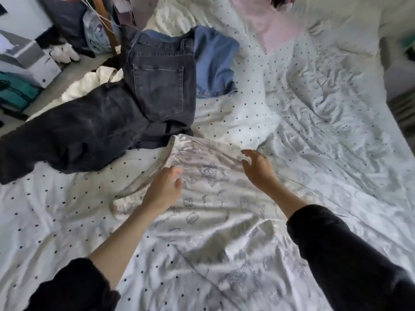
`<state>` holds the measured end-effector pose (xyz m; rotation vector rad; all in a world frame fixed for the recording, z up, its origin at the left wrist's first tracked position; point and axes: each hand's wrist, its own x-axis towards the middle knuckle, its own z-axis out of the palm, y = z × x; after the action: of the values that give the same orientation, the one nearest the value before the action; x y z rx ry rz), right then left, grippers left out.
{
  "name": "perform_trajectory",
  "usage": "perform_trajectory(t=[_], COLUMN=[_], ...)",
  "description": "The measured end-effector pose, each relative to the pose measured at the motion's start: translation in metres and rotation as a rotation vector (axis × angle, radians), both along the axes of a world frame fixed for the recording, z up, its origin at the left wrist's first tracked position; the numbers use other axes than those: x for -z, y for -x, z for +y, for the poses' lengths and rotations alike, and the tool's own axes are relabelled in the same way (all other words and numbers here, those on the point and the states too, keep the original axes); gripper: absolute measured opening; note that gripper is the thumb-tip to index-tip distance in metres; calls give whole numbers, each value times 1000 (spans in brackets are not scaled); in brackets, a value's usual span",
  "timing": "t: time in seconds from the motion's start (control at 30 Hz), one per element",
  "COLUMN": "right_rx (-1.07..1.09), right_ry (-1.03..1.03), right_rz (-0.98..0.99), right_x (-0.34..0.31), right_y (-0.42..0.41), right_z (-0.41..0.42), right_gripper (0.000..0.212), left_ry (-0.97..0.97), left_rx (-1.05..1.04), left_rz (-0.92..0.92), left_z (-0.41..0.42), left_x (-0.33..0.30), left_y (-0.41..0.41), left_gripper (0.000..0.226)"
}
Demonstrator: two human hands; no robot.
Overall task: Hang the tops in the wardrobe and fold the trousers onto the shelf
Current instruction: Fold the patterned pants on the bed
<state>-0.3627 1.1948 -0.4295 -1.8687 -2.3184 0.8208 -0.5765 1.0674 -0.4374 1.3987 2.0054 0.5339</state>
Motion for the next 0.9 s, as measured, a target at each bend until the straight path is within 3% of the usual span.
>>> perform_trajectory(t=[0.17,0.37,0.53,0.63,0.8,0.9], right_rx=[194,461,462,421,446,533], right_ry=[-24,-7,11,-60,-163,-210], right_rz=[-192,-274,-403,-422,-342,-278], right_x=[7,28,62,80,87,77], right_y=[-135,-279,-363,-395,-457,-493], right_z=[-19,-43,-42,-39,-26,-9], right_gripper=[43,43,48,47,36,22], left_ry=[-82,-292,-383,-370,-412,-428], left_rx=[272,536,632,700,744,650], left_rz=[0,91,135,232,380,347], left_z=[44,92,128,140,144,157], left_x=[13,31,56,67,59,57], left_y=[-101,-215,-293,-323,-357,-366], left_gripper=[31,33,23,30,20,15])
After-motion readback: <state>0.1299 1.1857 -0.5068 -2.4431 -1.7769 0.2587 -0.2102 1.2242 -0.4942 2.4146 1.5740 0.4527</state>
